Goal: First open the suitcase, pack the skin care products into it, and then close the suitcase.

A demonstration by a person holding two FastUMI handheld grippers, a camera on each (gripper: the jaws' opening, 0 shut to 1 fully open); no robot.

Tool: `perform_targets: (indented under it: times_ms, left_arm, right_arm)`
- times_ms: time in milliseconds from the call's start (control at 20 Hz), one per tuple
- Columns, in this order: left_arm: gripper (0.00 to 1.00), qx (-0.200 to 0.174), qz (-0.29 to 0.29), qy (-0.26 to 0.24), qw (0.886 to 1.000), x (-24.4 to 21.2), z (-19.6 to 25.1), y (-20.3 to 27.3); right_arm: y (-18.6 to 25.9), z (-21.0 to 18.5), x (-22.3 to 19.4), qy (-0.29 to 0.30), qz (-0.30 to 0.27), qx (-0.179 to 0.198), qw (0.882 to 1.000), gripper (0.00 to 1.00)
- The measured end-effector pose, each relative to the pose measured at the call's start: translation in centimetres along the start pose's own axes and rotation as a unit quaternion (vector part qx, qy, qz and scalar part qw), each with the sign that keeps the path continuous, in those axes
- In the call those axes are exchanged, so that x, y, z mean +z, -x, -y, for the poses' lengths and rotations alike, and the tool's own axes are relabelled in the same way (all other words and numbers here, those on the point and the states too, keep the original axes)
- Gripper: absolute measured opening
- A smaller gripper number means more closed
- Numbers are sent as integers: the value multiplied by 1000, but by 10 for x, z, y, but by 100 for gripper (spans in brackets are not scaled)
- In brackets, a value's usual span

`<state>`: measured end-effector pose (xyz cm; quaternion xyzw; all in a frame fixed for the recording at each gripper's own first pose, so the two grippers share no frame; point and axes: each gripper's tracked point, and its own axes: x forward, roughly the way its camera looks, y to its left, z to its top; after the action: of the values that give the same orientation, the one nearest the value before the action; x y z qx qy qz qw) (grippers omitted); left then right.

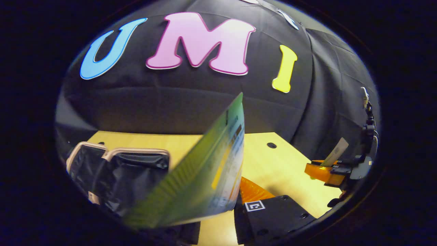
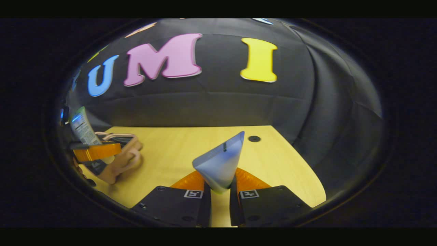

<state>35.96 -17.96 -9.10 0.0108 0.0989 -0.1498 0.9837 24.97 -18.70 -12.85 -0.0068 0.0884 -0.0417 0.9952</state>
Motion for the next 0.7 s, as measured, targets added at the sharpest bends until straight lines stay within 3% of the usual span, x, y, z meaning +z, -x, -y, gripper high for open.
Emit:
perform_targets:
  times_ms: [50,100,150,250,400,450,500,650,700]
  left_arm:
    - [41,28,-12,1,1000,-3,-37,10]
    - [41,53,-34,5,998,-8,-70,14]
    - [41,61,-63,8,996,-15,-94,12]
    - [41,54,-142,14,988,-45,-134,-3]
    - [42,37,-280,10,959,-105,-177,-22]
    - [42,39,-305,10,952,-119,-188,-27]
    - [42,44,-325,9,945,-130,-197,-32]
    - [43,57,-344,29,937,-135,-204,-41]
    - [51,65,-343,37,936,-133,-202,-40]
  right_arm:
    - [7,-26,6,-1,1,26,1000,21]
    - [12,-51,10,2,4,50,999,24]
    - [15,-74,15,10,8,70,997,21]
    - [15,-114,19,19,12,107,994,24]
    - [12,-163,20,14,10,156,988,24]
    - [12,-174,21,15,10,165,986,30]
    - [11,-180,22,18,10,172,985,18]
    - [10,-196,22,20,10,183,983,24]
    - [10,-198,19,12,1,186,982,18]
